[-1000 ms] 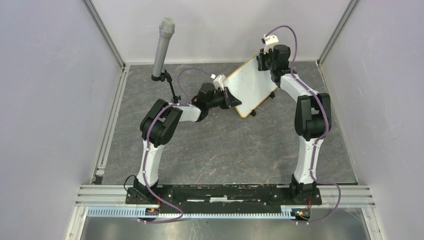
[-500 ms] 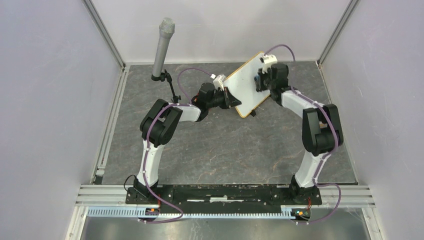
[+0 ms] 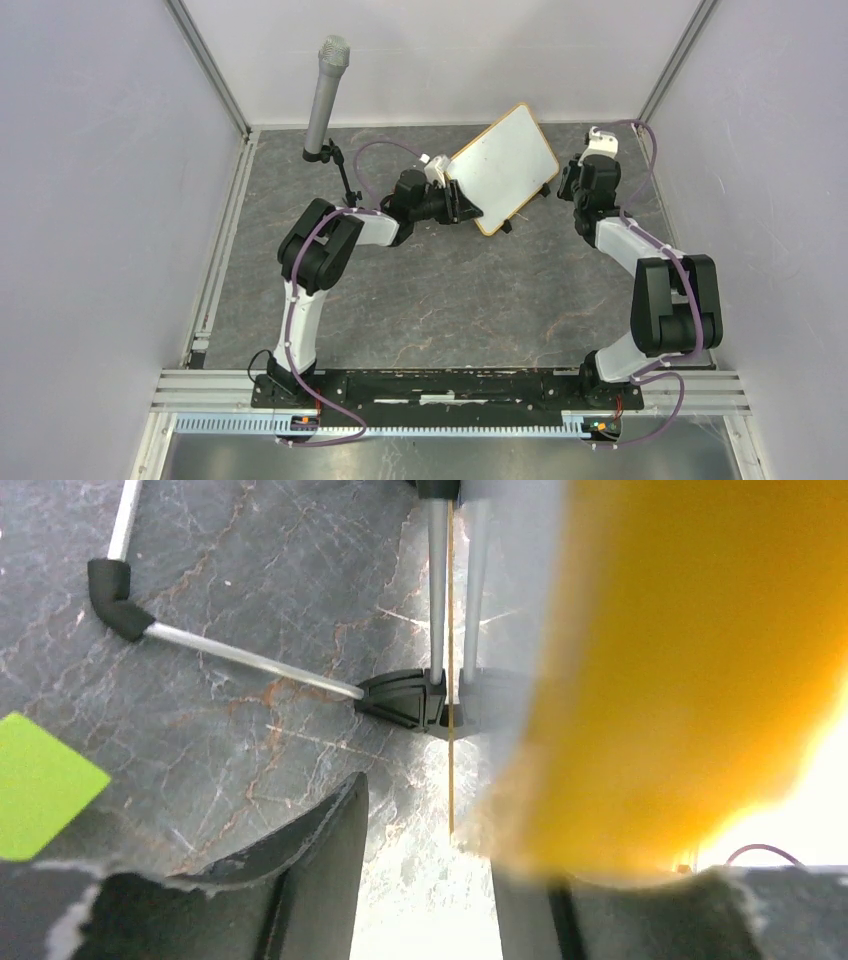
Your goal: Erase the whiteboard
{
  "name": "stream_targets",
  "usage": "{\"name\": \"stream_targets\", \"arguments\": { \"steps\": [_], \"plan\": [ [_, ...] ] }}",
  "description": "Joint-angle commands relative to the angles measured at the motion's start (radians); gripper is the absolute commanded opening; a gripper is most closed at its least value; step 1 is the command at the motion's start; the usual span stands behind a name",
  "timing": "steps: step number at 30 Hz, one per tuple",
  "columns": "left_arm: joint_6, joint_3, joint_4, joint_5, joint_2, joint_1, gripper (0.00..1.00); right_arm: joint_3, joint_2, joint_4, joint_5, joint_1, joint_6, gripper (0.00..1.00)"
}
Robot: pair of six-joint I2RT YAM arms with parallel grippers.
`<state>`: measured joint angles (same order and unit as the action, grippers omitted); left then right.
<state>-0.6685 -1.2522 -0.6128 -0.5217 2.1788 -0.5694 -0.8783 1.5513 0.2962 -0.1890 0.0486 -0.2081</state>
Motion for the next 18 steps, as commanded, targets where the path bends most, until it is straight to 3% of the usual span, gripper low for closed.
{"name": "stream_targets", "arguments": {
  "steps": [1, 7, 10, 18],
  "plan": [
    [0.044, 0.064, -0.022, -0.014, -0.089, -0.017, 0.56, -0.040, 0.002, -0.031, -0.020, 0.010, -0.003, 0.09],
    [0.056, 0.147, -0.012, 0.056, -0.199, -0.032, 0.62, -0.048, -0.032, -0.183, -0.019, 0.071, 0.023, 0.09],
    [0.008, 0.250, -0.017, 0.071, -0.301, -0.051, 0.63, 0.049, -0.124, -0.219, 0.011, 0.139, 0.026, 0.09],
    [-0.077, 0.609, 0.026, 0.139, -0.754, -0.090, 0.65, 0.353, -0.446, -0.445, 0.071, 0.455, 0.004, 0.11]
  ]
}}
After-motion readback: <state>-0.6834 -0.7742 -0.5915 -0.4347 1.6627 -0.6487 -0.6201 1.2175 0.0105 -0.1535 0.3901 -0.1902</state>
